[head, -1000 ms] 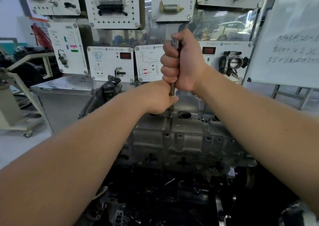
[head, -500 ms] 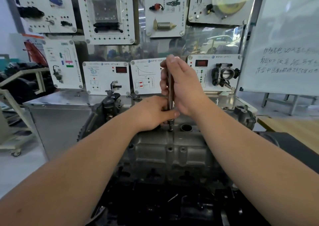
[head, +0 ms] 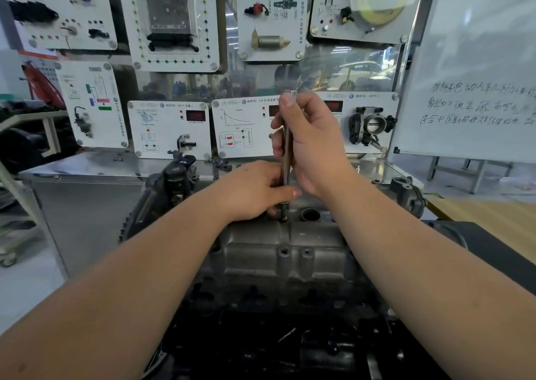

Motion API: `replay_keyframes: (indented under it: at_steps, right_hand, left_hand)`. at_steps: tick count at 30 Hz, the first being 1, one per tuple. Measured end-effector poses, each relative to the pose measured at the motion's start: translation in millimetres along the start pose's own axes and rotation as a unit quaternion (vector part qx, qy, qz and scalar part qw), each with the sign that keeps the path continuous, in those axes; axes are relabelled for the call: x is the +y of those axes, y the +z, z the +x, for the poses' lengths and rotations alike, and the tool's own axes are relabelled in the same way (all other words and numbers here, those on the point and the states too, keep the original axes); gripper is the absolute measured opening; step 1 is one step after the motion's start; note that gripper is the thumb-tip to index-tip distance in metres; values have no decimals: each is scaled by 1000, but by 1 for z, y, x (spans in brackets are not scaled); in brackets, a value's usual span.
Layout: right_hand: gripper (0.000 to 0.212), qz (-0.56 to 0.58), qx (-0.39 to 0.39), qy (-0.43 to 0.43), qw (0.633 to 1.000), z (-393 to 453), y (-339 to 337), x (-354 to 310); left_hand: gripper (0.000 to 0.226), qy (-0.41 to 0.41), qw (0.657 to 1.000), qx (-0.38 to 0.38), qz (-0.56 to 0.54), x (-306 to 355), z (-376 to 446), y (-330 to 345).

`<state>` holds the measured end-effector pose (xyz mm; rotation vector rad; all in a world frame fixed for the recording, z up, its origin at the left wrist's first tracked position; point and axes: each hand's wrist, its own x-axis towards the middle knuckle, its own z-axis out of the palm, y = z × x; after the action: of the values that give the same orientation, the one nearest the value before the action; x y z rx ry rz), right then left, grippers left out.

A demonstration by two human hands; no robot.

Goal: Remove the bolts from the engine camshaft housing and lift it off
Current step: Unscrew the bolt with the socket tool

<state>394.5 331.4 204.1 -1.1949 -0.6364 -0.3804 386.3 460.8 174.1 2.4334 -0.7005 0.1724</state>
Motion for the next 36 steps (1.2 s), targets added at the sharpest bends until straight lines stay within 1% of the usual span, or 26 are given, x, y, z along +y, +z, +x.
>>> replay_keyframes:
  at_steps: [3, 7, 10, 14, 17, 20, 23, 27, 29, 33, 35, 36]
  right_hand:
    - [17, -5, -1, 4, 1000, 1, -1, -2]
    - [28, 21, -35, 54, 998, 3, -5, -4]
    - [30, 32, -42, 72, 996, 4, -6, -6]
    - [16, -7, -23, 27, 999, 3, -7, -5]
    - [15, -17, -9, 7, 1000, 3, -7, -4]
    - [16, -18, -20, 7, 1000, 3, -7, -4]
    - [26, -18, -54, 32, 998, 3, -7, -4]
    - [34, -2, -66, 66, 996, 4, -7, -5]
    - [29, -12, -57, 53, 997, 3, -7, -6]
    - [15, -73, -17, -21, 997, 1, -6, -4]
    - [14, -108, 2, -50, 993, 0, -6, -4]
    - [15, -129, 5, -61, 990, 0, -7, -4]
  left_hand:
    - [23, 7, 1000, -8, 21, 0, -1, 0]
    - [10, 7, 999, -29, -27, -1, -3, -1]
    - [10, 9, 1000, -19, -24, -1, -2, -1]
    - [19, 0, 1000, 3, -5, -1, 0, 0]
    - [24, -2, 1000, -1, -16, 0, -1, 1]
    - [14, 1, 1000, -7, -5, 0, -2, 1]
    - [6, -6, 998, -16, -53, -1, -3, 1]
    - [8, -17, 998, -17, -50, 1, -3, -1]
    - [15, -18, 999, -14, -43, 3, -3, -1]
    - [23, -13, 1000, 0, -15, 4, -4, 0]
    - [24, -13, 1000, 2, -15, 4, -4, 1]
    - [21, -12, 1000, -1, -16, 4, -4, 1]
